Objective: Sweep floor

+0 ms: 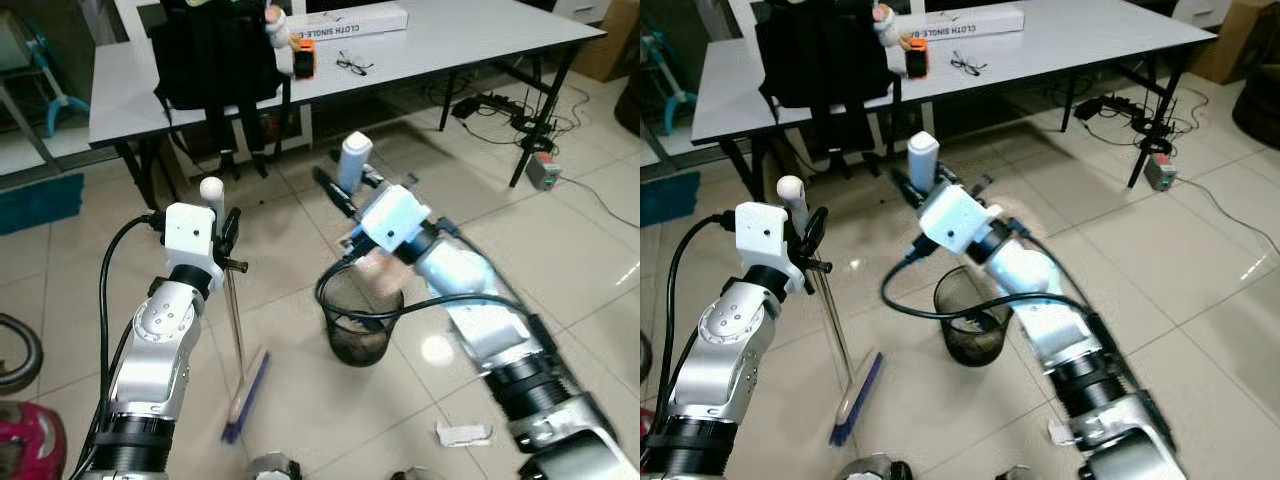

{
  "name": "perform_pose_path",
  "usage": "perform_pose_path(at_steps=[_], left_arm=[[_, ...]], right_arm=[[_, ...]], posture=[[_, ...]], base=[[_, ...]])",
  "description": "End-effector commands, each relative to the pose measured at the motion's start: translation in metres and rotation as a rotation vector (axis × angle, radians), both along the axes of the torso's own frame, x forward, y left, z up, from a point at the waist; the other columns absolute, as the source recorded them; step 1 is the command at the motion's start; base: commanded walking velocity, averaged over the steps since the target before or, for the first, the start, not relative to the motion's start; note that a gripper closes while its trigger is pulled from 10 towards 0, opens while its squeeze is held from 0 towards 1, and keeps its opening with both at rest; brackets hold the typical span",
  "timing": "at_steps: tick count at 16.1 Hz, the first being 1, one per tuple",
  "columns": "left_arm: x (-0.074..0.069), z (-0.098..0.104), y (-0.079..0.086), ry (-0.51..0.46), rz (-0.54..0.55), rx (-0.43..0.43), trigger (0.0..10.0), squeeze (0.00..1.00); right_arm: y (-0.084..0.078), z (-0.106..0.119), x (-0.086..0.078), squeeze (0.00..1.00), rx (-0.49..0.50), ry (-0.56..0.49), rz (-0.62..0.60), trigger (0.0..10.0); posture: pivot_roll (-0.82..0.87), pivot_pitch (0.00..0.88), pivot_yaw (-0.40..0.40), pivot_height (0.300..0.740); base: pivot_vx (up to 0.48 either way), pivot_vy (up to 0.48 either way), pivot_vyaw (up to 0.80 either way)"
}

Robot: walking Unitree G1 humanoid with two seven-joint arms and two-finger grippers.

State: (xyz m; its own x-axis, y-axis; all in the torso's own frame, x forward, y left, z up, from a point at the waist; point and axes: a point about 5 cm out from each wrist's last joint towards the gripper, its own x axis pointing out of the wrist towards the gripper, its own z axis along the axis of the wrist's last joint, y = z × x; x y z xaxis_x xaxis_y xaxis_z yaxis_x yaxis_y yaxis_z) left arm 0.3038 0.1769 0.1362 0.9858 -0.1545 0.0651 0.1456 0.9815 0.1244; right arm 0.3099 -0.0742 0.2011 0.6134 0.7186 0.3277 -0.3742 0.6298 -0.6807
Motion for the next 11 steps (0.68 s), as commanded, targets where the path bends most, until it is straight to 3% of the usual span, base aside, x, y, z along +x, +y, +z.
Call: perform_pose_path(at_steps=[1,3,5,6,7,8,9,11], left_arm=[[0.003,0.007,0.0,-0.03,-0.01,0.015,10.0,0.0],[0.003,0.008,0.0,-0.03,-0.011,0.016,10.0,0.0],[0.003,0.008,0.0,-0.03,-0.012,0.016,10.0,0.0],[0.004,0.008,-0.001,-0.029,-0.022,0.018,10.0,0.0],[0.004,0.007,-0.002,-0.028,-0.032,0.016,10.0,0.0],[0.004,0.005,-0.006,-0.006,-0.071,0.011,10.0,0.0],[0.003,0.002,-0.011,0.014,-0.114,0.009,10.0,0.0],[0.002,0.001,-0.013,0.019,-0.13,0.011,10.0,0.0]], right_arm=[[0.004,0.016,-0.001,0.0,-0.037,-0.122,0.012,10.0],[-0.002,0.02,0.001,0.0,-0.043,-0.159,-0.039,10.0],[-0.018,0.04,0.007,0.0,0.11,-0.205,-0.166,10.0],[-0.042,0.061,0.013,0.0,0.297,-0.238,-0.307,10.0],[-0.055,0.071,0.015,0.0,0.372,-0.255,-0.376,10.0],[-0.077,0.084,0.015,0.0,0.405,-0.325,-0.491,10.0],[-0.102,0.086,0.019,0.0,0.382,-0.323,-0.662,10.0],[-0.114,0.085,0.019,0.0,0.39,-0.311,-0.741,10.0]], posture=[[-0.02,0.052,0.078,0.74],[-0.02,0.052,0.078,0.74],[-0.03,0.052,0.079,0.74],[-0.03,0.052,0.082,0.74],[-0.03,0.052,0.084,0.74],[-0.03,0.052,0.084,0.74],[-0.03,0.052,0.088,0.74],[-0.03,0.054,0.088,0.74]], base=[[0.0,0.0,0.0],[0.0,0.0,0.0],[0.0,0.0,0.0],[0.0,0.0,0.0],[0.0,0.0,0.0],[0.0,0.0,0.0],[0.0,0.0,-0.68],[0.0,0.0,-0.68]])
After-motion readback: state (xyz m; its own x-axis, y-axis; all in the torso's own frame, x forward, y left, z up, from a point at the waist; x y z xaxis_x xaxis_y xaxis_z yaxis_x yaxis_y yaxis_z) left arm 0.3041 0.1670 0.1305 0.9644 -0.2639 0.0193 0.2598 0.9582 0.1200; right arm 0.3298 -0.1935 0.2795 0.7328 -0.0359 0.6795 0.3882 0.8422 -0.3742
